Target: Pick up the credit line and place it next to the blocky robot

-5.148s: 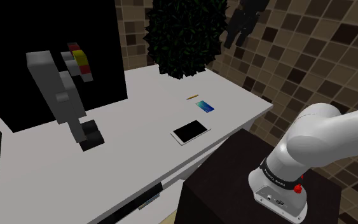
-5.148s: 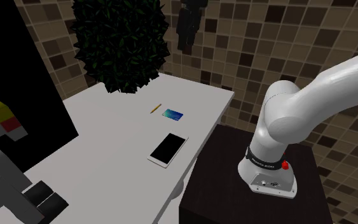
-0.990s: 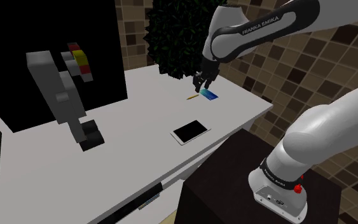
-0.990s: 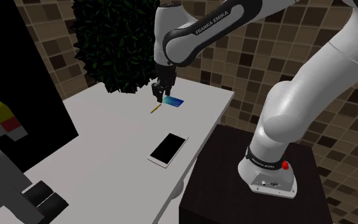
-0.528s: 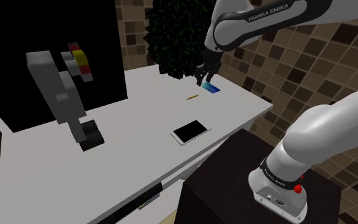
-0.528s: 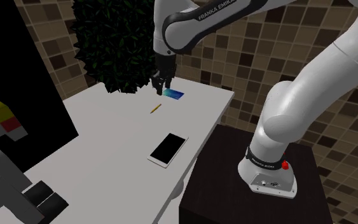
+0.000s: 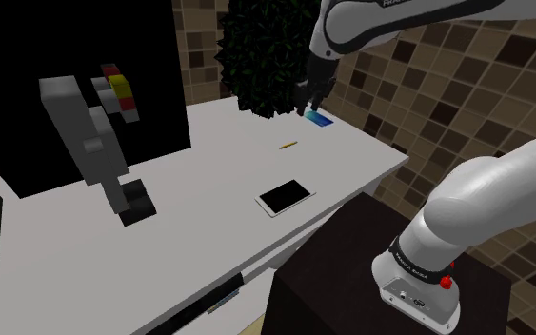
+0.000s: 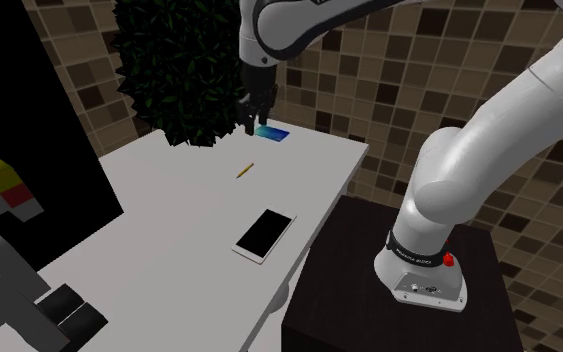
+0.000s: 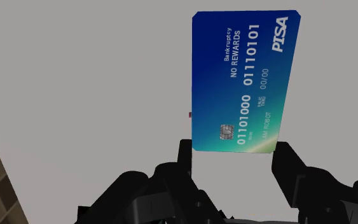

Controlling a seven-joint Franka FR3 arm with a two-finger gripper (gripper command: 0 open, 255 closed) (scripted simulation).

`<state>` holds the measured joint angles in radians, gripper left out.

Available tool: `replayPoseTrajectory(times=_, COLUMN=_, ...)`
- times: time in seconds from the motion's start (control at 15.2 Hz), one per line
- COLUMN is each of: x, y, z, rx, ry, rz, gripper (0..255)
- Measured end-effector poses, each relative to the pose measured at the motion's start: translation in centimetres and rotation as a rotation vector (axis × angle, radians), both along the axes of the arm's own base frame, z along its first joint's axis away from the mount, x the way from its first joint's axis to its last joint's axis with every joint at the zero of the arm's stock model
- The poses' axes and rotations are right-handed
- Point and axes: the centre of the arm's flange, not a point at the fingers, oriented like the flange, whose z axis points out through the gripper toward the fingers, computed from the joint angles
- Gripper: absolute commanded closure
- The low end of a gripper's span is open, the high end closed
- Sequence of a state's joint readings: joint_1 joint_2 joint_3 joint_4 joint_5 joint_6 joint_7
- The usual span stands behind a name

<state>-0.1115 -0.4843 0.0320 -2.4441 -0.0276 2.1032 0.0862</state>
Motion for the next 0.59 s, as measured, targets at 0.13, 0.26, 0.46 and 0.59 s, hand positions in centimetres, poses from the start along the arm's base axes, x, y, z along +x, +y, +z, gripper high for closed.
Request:
replayPoseTrajectory(times=0.13, x=0.0, y=0.0, z=1.0, rx=0.000, ry=0.000, rz=0.000, gripper=255)
replayPoseTrajectory(times=0.26, x=0.1, y=0.1, z=2.0, rx=0.000, ry=0.000, rz=0.000, gripper=255)
replayPoseTrajectory(times=0.46, x=0.0, y=0.0, z=3.8, rx=0.000, ry=0.000, rz=0.000, gripper=255)
replayPoseTrajectory(times=0.59, x=0.0, y=0.0, z=4.8, rx=0.000, ry=0.000, rz=0.000, gripper=255)
